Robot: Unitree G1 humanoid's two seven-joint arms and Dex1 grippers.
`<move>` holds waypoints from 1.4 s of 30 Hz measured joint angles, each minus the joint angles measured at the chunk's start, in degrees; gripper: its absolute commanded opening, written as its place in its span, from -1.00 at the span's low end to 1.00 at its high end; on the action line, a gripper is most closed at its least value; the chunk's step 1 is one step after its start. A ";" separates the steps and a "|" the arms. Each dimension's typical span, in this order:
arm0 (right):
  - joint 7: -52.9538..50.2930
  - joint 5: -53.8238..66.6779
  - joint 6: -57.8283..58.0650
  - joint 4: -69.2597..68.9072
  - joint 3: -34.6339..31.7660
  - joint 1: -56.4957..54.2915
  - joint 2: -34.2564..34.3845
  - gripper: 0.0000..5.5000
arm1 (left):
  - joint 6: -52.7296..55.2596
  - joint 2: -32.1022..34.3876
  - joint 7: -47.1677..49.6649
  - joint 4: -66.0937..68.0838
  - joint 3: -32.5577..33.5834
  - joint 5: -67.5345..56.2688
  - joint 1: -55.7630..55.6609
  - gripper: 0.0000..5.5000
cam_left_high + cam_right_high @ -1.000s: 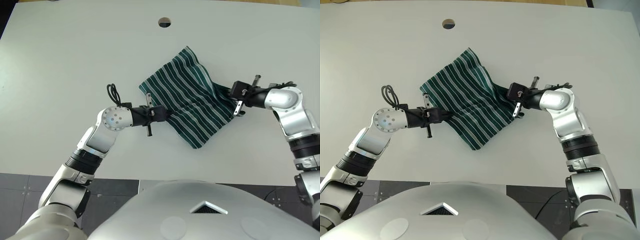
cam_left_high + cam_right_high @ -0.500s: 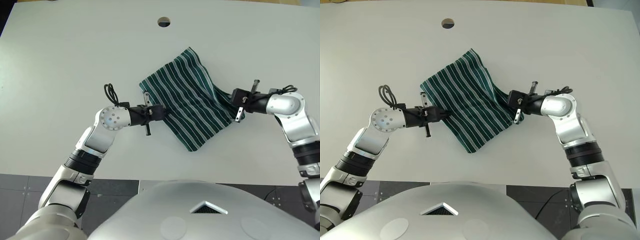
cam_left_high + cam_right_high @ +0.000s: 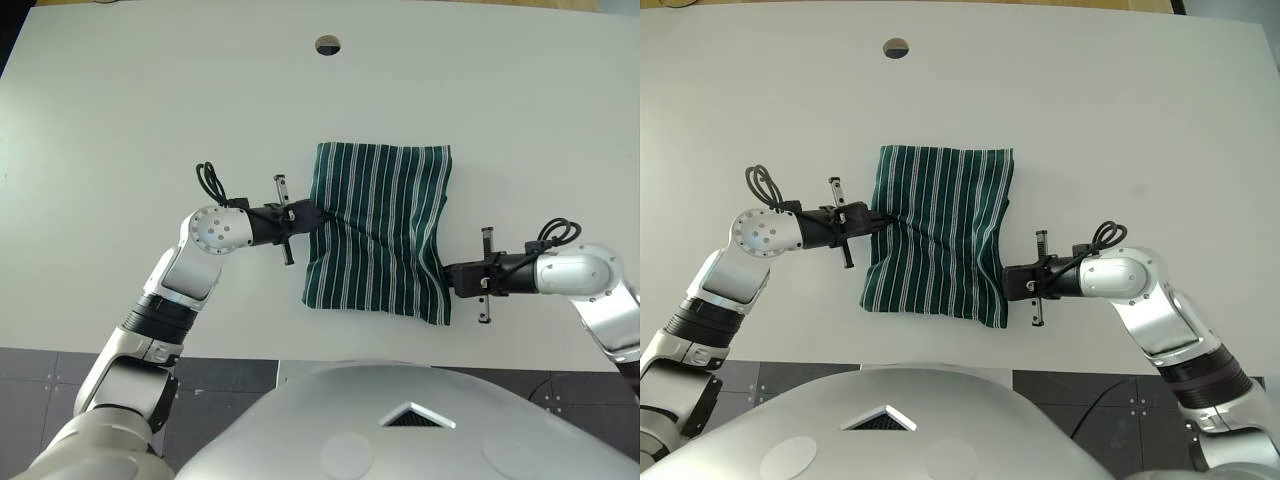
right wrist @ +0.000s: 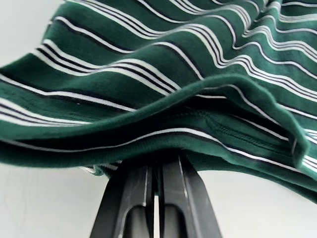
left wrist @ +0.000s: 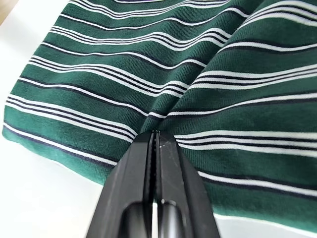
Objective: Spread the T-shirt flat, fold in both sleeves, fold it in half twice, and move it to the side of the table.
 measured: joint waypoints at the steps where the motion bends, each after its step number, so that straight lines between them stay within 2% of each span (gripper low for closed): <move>1: -0.51 0.01 0.12 -0.06 -0.23 0.28 0.07 -0.96 | -0.08 0.00 -0.01 0.17 0.00 0.00 -0.10 -0.95; 4: -2.47 0.13 0.05 1.00 -2.54 0.34 0.38 -0.96 | -0.49 0.01 -0.12 0.32 0.20 -0.27 -0.11 -0.95; 6: -4.92 2.14 -2.13 1.66 -6.96 -0.03 1.12 -0.96 | -2.01 0.28 -0.89 -0.14 2.69 -3.55 1.25 -0.95; 10: -6.19 11.18 -4.63 -2.21 -16.46 -0.63 1.82 -0.71 | -7.58 -0.64 -2.14 -7.59 12.95 -18.02 3.46 -0.73; 13: -5.76 13.16 -5.97 -5.52 -20.40 2.10 1.05 -0.49 | -10.48 0.69 -2.88 -11.33 17.25 -21.32 4.19 -0.54; 17: -9.45 -8.86 -22.51 1.36 -18.22 6.12 -5.34 -0.25 | -17.98 6.44 -3.70 -11.90 18.52 -13.06 10.62 -0.34; 20: -12.65 -17.67 -31.02 2.98 -16.60 7.61 -6.56 -0.07 | -25.90 10.07 -1.05 -9.64 16.96 0.59 15.17 -0.18; 22: -16.52 -24.84 -37.88 3.08 -16.60 7.24 -7.68 0.07 | -32.37 13.24 2.85 -7.97 15.97 11.70 17.49 -0.15; 31: -25.52 -36.87 -47.55 1.66 -12.17 4.67 -4.45 0.08 | -40.04 16.63 8.18 -7.30 13.68 19.37 19.49 -0.15; 42: -26.83 -40.84 -49.68 1.78 -4.99 1.96 -0.97 0.08 | -42.25 15.77 9.72 -8.28 6.21 20.40 16.62 -0.15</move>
